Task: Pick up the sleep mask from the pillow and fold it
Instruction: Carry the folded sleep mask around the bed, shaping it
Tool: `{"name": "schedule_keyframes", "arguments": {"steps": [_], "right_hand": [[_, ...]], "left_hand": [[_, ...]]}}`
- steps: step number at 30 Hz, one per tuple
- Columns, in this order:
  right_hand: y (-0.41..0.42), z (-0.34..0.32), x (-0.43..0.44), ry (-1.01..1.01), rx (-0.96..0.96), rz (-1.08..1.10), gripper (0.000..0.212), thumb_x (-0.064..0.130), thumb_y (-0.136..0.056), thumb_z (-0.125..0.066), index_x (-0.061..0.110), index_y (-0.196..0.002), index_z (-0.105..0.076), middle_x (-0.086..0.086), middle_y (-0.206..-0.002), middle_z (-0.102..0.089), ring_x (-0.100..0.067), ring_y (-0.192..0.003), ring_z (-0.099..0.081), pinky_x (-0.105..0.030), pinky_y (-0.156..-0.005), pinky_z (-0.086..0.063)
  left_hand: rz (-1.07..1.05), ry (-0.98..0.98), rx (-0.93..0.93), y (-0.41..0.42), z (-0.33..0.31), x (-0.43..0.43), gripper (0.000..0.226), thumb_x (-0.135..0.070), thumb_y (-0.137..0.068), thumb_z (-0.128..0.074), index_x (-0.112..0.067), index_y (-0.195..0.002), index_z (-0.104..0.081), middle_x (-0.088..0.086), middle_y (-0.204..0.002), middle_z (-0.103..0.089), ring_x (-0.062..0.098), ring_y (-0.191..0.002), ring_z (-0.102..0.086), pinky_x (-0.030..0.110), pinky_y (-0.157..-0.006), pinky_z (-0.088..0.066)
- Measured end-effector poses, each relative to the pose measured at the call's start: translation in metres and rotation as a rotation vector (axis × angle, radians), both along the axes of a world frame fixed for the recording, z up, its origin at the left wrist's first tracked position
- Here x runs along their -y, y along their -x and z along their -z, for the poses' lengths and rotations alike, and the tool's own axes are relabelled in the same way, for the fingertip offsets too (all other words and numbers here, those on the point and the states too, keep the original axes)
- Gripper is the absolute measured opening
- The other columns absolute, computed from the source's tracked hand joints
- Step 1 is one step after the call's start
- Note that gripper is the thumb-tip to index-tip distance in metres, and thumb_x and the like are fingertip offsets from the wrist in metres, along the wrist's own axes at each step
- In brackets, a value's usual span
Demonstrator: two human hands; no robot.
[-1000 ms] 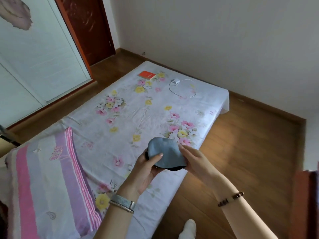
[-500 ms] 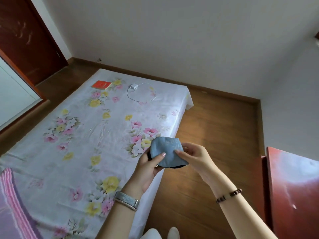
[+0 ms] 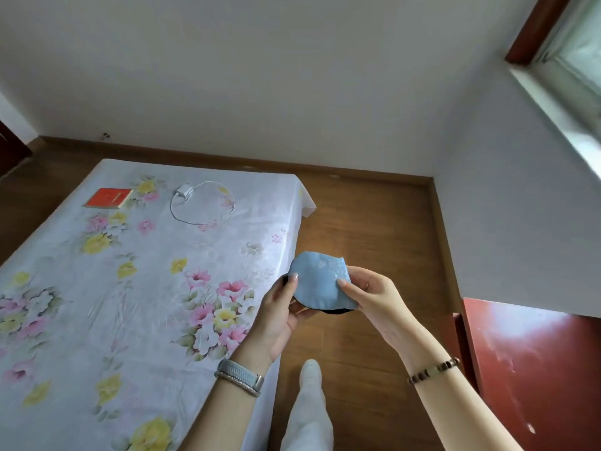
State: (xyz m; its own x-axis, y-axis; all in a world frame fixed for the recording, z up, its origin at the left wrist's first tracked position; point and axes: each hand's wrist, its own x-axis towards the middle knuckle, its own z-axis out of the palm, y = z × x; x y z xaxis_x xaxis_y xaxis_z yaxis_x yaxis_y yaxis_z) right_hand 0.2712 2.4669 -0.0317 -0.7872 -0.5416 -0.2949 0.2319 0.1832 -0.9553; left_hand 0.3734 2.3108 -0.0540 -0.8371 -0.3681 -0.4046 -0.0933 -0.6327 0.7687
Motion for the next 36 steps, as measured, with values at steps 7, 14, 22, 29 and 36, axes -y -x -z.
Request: {"name": "schedule_keyframes", "arguments": {"steps": [7, 14, 22, 29, 36], "right_hand": [[0.098, -0.004, 0.052, -0.037, -0.020, 0.063, 0.024, 0.015, -0.094, -0.064, 0.015, -0.117, -0.072, -0.009, -0.110, -0.077, -0.029, -0.107, -0.071, -0.050, -0.097, -0.055], [0.178, -0.004, 0.101, -0.089, -0.091, 0.087, 0.022, 0.019, -0.093, -0.066, 0.024, -0.114, -0.072, 0.004, -0.103, -0.079, -0.013, -0.100, -0.073, -0.028, -0.079, -0.060], [0.258, 0.003, 0.138, -0.105, -0.044, 0.088, 0.024, 0.018, -0.093, -0.066, 0.022, -0.116, -0.070, 0.001, -0.103, -0.079, -0.017, -0.099, -0.074, -0.042, -0.085, -0.061], [0.360, 0.015, 0.167, -0.098, -0.044, 0.065, 0.022, 0.020, -0.093, -0.067, 0.020, -0.115, -0.070, 0.001, -0.104, -0.078, -0.013, -0.098, -0.073, -0.037, -0.082, -0.062], [0.486, 0.016, 0.200, -0.099, -0.040, 0.050, 0.015, 0.022, -0.091, -0.068, 0.031, -0.104, -0.071, 0.009, -0.099, -0.078, -0.007, -0.094, -0.073, -0.030, -0.075, -0.063]], "left_hand": [[0.041, 0.010, -0.012, 0.109, -0.002, 0.054, 0.026, -0.025, -0.099, -0.053, -0.012, -0.117, -0.066, 0.004, -0.104, -0.077, 0.022, -0.100, -0.073, 0.039, -0.080, -0.059], [0.064, 0.013, -0.008, 0.193, -0.007, 0.108, 0.025, -0.022, -0.099, -0.054, -0.009, -0.117, -0.065, 0.005, -0.105, -0.075, 0.021, -0.096, -0.073, 0.035, -0.074, -0.060], [0.075, -0.007, 0.044, 0.273, 0.000, 0.149, 0.031, -0.023, -0.099, -0.054, -0.008, -0.125, -0.061, 0.011, -0.117, -0.069, 0.024, -0.101, -0.071, 0.036, -0.074, -0.059], [0.062, -0.030, 0.027, 0.369, 0.010, 0.178, 0.029, -0.021, -0.098, -0.055, -0.009, -0.123, -0.063, 0.007, -0.113, -0.073, 0.024, -0.102, -0.073, 0.039, -0.076, -0.060], [0.056, -0.063, 0.026, 0.490, 0.012, 0.211, 0.031, -0.024, -0.096, -0.058, -0.012, -0.125, -0.063, 0.008, -0.114, -0.073, 0.027, -0.106, -0.071, 0.040, -0.076, -0.060]]}}
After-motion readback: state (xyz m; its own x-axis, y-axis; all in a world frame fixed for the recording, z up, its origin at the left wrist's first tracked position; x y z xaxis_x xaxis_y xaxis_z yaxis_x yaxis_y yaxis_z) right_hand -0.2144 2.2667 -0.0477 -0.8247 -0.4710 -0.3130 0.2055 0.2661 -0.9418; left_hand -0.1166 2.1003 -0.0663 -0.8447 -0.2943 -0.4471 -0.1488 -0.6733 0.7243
